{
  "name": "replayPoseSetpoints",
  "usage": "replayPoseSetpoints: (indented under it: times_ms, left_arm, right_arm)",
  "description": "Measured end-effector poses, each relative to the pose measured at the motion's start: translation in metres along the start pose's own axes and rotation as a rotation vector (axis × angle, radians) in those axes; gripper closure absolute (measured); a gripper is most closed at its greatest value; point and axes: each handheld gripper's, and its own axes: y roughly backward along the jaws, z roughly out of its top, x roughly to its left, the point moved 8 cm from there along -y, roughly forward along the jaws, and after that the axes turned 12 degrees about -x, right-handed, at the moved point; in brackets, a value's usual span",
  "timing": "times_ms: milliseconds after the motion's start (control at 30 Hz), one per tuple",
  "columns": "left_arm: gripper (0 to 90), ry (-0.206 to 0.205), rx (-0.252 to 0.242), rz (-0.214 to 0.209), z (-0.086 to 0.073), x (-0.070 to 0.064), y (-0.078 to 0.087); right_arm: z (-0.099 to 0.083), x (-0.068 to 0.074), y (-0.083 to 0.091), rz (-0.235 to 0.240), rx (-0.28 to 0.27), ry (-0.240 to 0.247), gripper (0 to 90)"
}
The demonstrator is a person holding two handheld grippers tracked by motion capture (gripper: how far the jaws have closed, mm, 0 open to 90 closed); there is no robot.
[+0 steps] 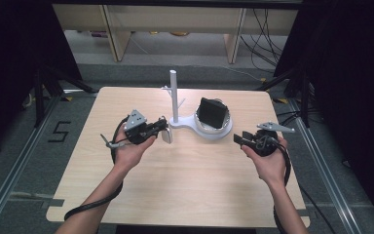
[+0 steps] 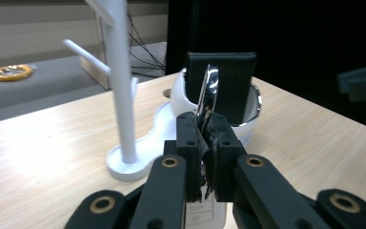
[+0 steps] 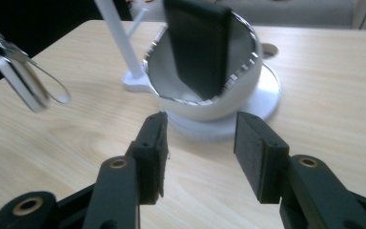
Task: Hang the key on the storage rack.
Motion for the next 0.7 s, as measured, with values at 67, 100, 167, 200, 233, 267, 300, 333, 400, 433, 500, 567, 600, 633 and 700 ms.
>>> replayPoseSetpoints:
  times_ms: [67, 100, 167, 200, 233, 267, 300, 333, 400, 433, 500, 567, 600, 633, 700]
  left_arm:
    - [85.1, -0.002, -0.003, 0.014, 0.001, 0.005, 0.002]
    - [85.1, -0.003, -0.002, 0.020, 0.001, 0.007, 0.003]
    - [85.1, -0.007, -0.002, 0.033, 0.001, 0.012, 0.004]
    - [85.1, -0.008, 0.000, 0.041, 0.001, 0.014, 0.005]
    - [85.1, -0.008, 0.000, 0.041, 0.001, 0.014, 0.005]
    - [85.1, -0.007, -0.003, 0.048, 0.001, 0.017, 0.005]
    - [85.0, -0.007, -0.005, 0.058, 0.002, 0.021, 0.006]
    - [85.1, -0.006, -0.006, 0.066, 0.002, 0.023, 0.006]
    - [85.1, -0.012, -0.008, 0.080, 0.003, 0.028, 0.005]
    - [85.0, -0.009, -0.008, 0.094, 0.004, 0.031, 0.005]
    - [85.0, -0.007, -0.007, 0.115, 0.005, 0.036, 0.004]
    - [85.1, -0.012, -0.005, 0.133, 0.006, 0.041, 0.003]
    - [85.1, -0.012, -0.005, 0.133, 0.006, 0.041, 0.003]
    - [85.0, -0.009, -0.013, 0.151, 0.008, 0.044, 0.000]
    - [85.0, -0.016, -0.018, 0.168, 0.012, 0.047, -0.003]
  right_arm:
    - [-0.008, -0.009, 0.003, -0.020, 0.001, -0.007, 54.7]
    - [-0.013, -0.009, 0.006, -0.042, 0.013, -0.042, 54.6]
    - [-0.018, -0.014, 0.007, -0.020, -0.021, -0.019, 54.3]
    - [-0.021, -0.013, 0.007, -0.025, -0.030, -0.030, 54.2]
    - [-0.021, -0.013, 0.007, -0.025, -0.030, -0.030, 54.2]
    - [-0.023, -0.015, 0.007, -0.028, -0.045, -0.015, 53.9]
    - [-0.025, -0.015, 0.009, -0.009, -0.054, -0.008, 53.1]
    - [-0.026, -0.015, 0.010, -0.027, -0.057, -0.017, 52.6]
    - [-0.026, -0.014, 0.010, -0.014, -0.079, -0.012, 51.5]
    - [-0.025, -0.017, 0.010, -0.006, -0.099, 0.013, 50.7]
    - [-0.026, -0.020, 0.010, -0.014, -0.117, 0.028, 49.9]
    - [-0.028, -0.019, 0.011, -0.037, -0.121, -0.003, 49.3]
    - [-0.028, -0.019, 0.011, -0.037, -0.121, -0.003, 49.3]
    - [-0.032, -0.022, 0.010, -0.046, -0.133, 0.011, 49.0]
    - [-0.036, -0.026, 0.009, -0.052, -0.130, 0.048, 48.9]
